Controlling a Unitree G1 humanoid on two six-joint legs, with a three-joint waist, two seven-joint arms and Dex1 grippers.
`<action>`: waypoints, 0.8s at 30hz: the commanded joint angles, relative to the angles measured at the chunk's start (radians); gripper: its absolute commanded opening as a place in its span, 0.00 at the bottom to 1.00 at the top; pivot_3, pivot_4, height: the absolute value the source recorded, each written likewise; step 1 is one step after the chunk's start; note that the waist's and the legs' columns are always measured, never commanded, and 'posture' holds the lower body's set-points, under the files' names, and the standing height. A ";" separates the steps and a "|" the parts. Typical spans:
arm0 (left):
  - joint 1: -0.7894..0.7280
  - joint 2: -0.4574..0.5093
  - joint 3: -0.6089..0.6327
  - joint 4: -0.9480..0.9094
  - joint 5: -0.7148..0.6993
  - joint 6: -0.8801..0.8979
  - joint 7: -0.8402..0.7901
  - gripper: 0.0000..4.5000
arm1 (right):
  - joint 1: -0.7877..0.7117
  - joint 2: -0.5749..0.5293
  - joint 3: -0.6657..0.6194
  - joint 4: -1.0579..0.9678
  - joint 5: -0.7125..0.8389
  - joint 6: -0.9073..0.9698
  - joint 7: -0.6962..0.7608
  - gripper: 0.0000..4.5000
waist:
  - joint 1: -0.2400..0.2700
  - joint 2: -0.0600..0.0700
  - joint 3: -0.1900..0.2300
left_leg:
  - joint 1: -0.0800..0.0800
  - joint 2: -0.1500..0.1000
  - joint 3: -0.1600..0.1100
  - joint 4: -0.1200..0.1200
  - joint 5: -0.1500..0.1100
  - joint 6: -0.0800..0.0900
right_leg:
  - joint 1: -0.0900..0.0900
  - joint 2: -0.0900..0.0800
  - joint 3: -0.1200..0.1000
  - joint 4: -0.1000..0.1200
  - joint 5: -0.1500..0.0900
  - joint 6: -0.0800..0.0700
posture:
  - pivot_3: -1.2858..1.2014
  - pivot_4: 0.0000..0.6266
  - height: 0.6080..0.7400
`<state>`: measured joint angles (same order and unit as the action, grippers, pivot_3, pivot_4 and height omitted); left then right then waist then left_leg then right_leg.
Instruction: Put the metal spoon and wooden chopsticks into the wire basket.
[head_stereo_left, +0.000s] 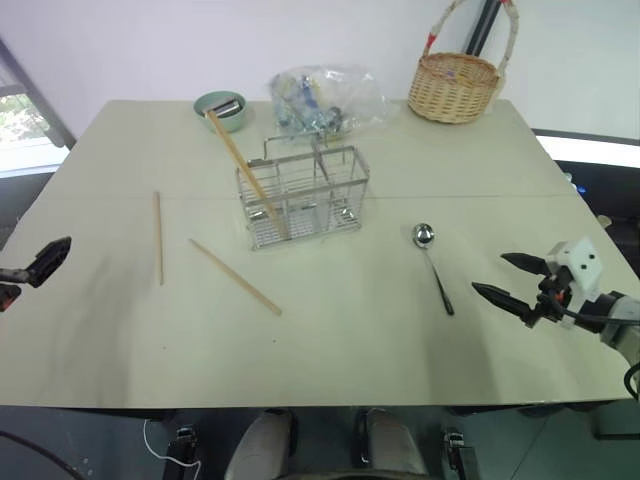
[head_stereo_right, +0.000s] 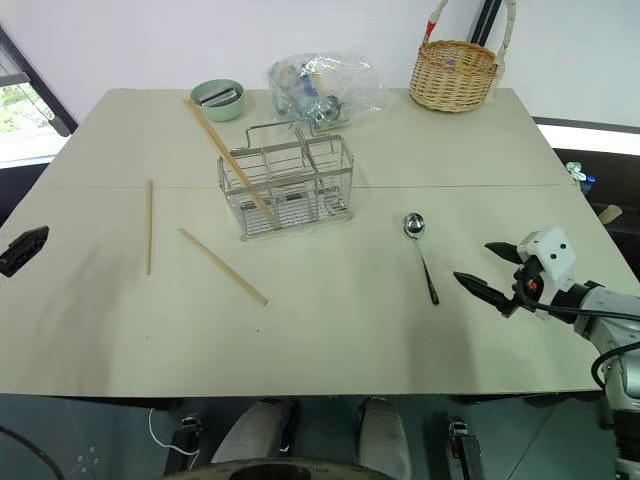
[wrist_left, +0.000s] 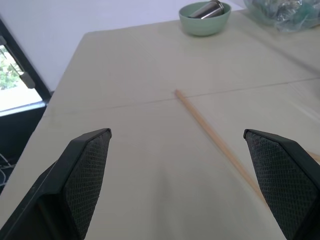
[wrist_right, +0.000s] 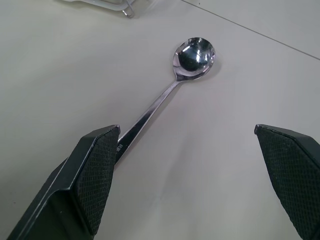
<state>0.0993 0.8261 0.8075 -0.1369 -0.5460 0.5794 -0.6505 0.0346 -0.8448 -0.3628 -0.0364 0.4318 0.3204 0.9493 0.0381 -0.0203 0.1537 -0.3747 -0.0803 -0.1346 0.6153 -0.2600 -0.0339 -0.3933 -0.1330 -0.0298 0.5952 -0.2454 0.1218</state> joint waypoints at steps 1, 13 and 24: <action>-0.011 0.034 -0.003 -0.006 0.012 -0.025 -0.017 1.00 | 0.008 -0.004 -0.039 -0.040 0.013 -0.005 -0.006 0.99 | 0.000 0.000 0.000 | 0.000 0.000 0.000 0.000 0.000 0.000 | 0.000 0.000 0.000 0.000 0.000 0.000 | 0.52 0.24 0.61; -0.049 0.029 -0.005 0.009 0.010 -0.012 -0.011 1.00 | 0.001 -0.018 -0.043 -0.044 0.018 0.004 -0.012 0.99 | -0.001 0.000 0.000 | 0.000 0.000 0.000 0.000 0.000 0.000 | 0.000 0.000 0.000 0.000 0.000 0.000 | 0.52 0.24 0.61; -0.104 0.061 -0.039 -0.090 -0.052 0.054 -0.033 1.00 | -0.098 -0.074 0.005 -0.043 -0.017 0.029 -0.012 0.99 | 0.000 0.000 0.000 | 0.000 0.000 0.000 0.000 0.000 0.000 | 0.000 0.000 0.000 0.000 0.000 0.000 | 0.52 0.24 0.61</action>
<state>0.0200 0.8531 0.7613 -0.1590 -0.5636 0.6176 -0.6733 -0.0399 -0.8906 -0.3553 -0.0466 0.4186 0.3385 0.9395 0.0382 -0.0207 0.1535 -0.3746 -0.0803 -0.1344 0.6158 -0.2598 -0.0339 -0.3929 -0.1328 -0.0298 0.5955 -0.2452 0.1218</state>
